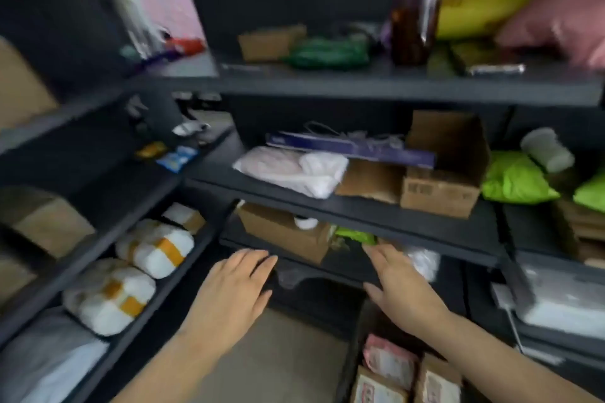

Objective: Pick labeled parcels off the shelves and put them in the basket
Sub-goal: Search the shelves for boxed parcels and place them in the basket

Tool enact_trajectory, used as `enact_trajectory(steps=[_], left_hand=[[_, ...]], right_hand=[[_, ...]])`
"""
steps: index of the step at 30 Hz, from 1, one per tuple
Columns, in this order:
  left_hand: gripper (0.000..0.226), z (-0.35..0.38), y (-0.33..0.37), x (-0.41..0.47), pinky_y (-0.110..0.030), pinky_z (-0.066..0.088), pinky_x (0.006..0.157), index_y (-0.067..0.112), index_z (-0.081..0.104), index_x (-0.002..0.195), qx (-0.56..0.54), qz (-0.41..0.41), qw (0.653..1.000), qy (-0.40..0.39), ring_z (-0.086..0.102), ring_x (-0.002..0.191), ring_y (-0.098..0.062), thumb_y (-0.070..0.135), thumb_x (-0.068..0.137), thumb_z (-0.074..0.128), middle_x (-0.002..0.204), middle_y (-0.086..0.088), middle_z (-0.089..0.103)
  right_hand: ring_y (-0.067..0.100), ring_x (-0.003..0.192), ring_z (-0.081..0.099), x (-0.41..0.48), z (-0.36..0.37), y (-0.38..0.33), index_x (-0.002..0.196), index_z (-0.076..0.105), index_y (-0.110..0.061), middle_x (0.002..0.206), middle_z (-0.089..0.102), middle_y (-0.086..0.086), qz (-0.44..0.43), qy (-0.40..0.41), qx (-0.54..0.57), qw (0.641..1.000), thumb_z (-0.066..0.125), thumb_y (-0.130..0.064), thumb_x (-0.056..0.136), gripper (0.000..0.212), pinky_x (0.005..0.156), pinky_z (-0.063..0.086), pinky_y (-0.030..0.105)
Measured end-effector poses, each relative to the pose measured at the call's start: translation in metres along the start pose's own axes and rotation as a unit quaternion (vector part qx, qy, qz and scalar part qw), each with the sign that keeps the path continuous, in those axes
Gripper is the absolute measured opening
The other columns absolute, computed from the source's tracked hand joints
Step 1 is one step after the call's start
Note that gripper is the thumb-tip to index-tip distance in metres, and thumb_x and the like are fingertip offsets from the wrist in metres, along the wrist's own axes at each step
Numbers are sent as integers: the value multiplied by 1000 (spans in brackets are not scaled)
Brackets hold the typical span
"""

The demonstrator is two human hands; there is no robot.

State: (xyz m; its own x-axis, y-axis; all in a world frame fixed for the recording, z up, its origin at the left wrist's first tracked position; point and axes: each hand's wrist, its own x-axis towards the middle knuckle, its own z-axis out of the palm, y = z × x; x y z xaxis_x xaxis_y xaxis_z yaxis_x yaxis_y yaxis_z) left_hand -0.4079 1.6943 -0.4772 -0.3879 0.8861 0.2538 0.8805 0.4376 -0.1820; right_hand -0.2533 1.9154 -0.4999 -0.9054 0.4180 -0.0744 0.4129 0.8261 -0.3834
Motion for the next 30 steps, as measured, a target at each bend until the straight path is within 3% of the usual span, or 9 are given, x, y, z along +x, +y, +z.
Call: enact_trajectory(steps=[6, 12, 14, 22, 30], left_hand=[[64, -165, -121, -62, -29, 55, 66, 23, 63, 117, 124, -128, 982, 58, 65, 90, -15, 41, 59, 83, 104, 7, 64], [60, -284, -195, -128, -32, 56, 69, 23, 62, 120, 191, -245, 945, 101, 65, 93, -17, 37, 65, 81, 107, 5, 65], [58, -307, -221, -149, -33, 54, 75, 24, 59, 123, 209, -266, 934, 115, 63, 97, -17, 39, 70, 76, 110, 6, 63], [60, -369, -343, -220, -29, 54, 62, 19, 68, 111, 263, -286, 903, 183, 66, 84, -15, 36, 55, 86, 96, 6, 67], [58, -398, -442, -263, -31, 55, 70, 17, 64, 118, 257, -332, 885, 201, 65, 91, -18, 38, 67, 80, 103, 3, 66]], right_hand=[[15, 133, 31, 34, -116, -161, 147, 22, -23, 147, 30, -5, -154, 83, 6, 985, 44, -45, 96, 60, 104, 28, 23], [14, 132, 32, 47, -171, -312, 148, 20, -27, 145, 30, -8, -278, 121, -6, 953, 45, -48, 95, 63, 100, 33, 24], [13, 130, 33, 49, -183, -359, 149, 19, -27, 144, 30, -8, -308, 130, -1, 942, 45, -49, 94, 64, 99, 34, 23], [13, 129, 34, 61, -191, -532, 146, 22, -29, 143, 31, -8, -388, 187, 21, 902, 50, -42, 94, 61, 101, 37, 25], [13, 130, 33, 89, -189, -666, 147, 22, -29, 145, 27, -7, -409, 223, 99, 880, 54, -50, 89, 69, 102, 40, 30]])
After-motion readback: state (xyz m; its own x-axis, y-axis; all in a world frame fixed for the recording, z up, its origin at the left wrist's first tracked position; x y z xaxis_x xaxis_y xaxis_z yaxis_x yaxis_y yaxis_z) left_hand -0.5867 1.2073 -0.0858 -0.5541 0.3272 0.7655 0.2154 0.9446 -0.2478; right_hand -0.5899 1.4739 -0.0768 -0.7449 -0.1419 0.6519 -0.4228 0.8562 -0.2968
